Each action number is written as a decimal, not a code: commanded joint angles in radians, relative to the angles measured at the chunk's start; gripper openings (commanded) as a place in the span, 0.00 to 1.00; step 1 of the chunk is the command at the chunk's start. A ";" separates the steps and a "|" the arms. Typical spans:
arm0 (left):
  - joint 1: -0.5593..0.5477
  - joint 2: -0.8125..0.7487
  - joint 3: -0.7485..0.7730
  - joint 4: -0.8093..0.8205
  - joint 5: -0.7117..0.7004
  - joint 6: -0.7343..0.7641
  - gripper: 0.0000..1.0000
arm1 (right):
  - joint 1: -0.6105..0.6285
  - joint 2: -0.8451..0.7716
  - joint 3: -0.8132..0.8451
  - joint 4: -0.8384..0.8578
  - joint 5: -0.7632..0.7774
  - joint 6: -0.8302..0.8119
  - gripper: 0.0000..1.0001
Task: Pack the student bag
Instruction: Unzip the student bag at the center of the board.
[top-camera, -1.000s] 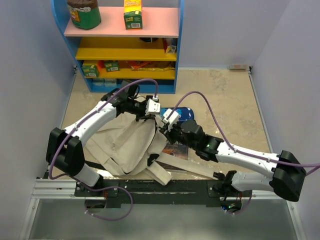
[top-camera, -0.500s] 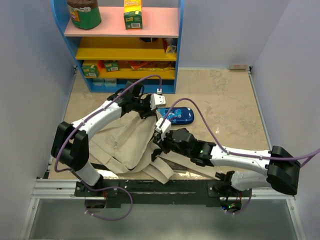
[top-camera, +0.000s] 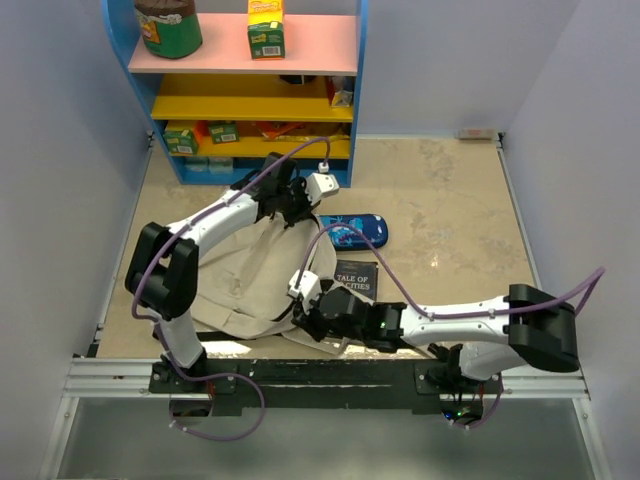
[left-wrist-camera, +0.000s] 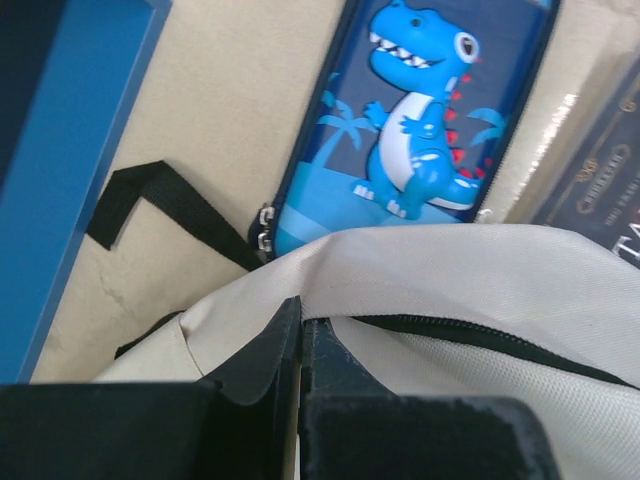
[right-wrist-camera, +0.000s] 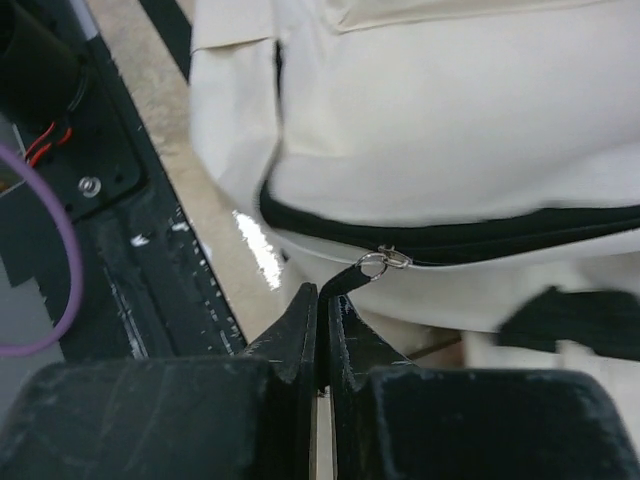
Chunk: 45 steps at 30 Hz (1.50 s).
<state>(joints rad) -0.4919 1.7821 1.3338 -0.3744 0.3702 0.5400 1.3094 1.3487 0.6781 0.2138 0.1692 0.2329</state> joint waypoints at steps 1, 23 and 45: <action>0.010 0.051 0.123 0.144 -0.166 -0.051 0.00 | 0.079 0.052 0.021 0.068 -0.036 0.088 0.00; 0.093 -0.038 0.271 -0.155 -0.126 -0.140 0.58 | 0.099 0.244 0.098 0.147 0.078 0.229 0.00; 0.079 -0.346 -0.347 -0.015 0.444 -0.256 0.79 | 0.096 0.282 0.113 0.190 0.053 0.206 0.00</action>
<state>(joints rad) -0.4133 1.4387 0.9733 -0.5167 0.6827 0.3271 1.4040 1.6318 0.7826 0.3599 0.2241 0.4450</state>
